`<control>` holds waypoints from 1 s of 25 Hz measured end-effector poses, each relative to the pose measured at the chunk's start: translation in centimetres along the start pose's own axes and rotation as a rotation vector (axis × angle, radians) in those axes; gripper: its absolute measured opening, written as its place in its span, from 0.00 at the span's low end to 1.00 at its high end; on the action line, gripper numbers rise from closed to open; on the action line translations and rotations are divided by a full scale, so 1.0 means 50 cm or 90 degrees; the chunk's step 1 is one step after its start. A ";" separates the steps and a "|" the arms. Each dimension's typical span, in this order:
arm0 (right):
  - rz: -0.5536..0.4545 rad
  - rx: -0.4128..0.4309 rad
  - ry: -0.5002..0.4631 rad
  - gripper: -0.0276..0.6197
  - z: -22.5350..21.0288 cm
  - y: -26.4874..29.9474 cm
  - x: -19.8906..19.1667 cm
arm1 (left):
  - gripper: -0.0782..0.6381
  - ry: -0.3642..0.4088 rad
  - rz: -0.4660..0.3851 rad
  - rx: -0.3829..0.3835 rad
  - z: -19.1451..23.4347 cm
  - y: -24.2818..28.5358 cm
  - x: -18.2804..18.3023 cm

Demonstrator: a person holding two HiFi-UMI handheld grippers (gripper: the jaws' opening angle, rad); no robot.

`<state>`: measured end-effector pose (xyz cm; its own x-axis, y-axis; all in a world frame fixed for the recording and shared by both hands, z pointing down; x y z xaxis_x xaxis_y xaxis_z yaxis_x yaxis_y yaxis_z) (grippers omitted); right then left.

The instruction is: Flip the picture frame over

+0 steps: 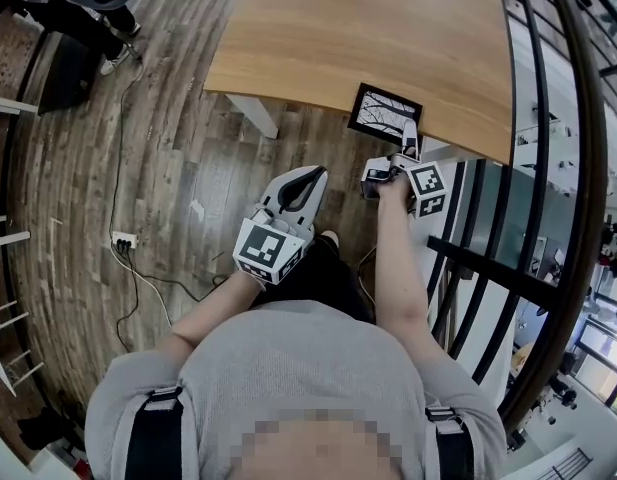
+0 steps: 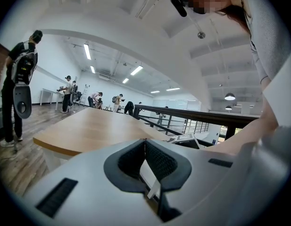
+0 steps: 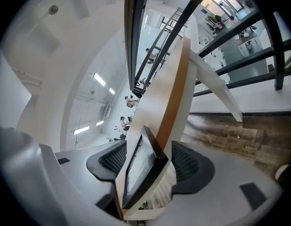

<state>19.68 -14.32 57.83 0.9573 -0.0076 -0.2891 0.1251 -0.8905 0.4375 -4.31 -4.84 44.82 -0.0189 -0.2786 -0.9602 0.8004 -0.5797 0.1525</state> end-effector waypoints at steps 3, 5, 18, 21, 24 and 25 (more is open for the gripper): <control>-0.005 -0.010 -0.062 0.48 -0.005 -0.022 0.010 | 0.12 -0.006 -0.001 0.008 -0.001 0.006 -0.002; -0.018 -0.018 -0.114 0.48 -0.005 -0.039 0.024 | 0.12 -0.006 -0.003 0.010 0.000 0.010 0.001; -0.284 0.270 -0.668 0.47 0.359 -0.320 0.142 | 0.12 0.061 -0.113 -0.011 -0.013 0.047 0.157; -0.304 0.318 -0.733 0.46 0.408 -0.383 0.111 | 0.12 0.094 -0.155 -0.033 -0.047 0.056 0.222; -0.294 0.339 -0.742 0.27 0.415 -0.419 0.088 | 0.12 0.115 -0.180 -0.054 -0.075 0.054 0.255; -0.292 0.342 -0.743 0.24 0.415 -0.426 0.085 | 0.12 0.123 -0.181 -0.059 -0.081 0.056 0.258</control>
<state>15.66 -4.85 29.62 0.0489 0.1955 -0.9795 -0.0037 -0.9806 -0.1960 0.10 -6.94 31.92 -0.1416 0.0396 -0.9891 0.8304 -0.5392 -0.1405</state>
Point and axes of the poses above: the fingertips, and each gripper's own axes: y forward along the fingers, z to its left, x out of its top, the point moved 5 cm from there along -y, backward along the fingers, and after that the axes turned 10 degrees about -x, right-handed, at the moved point
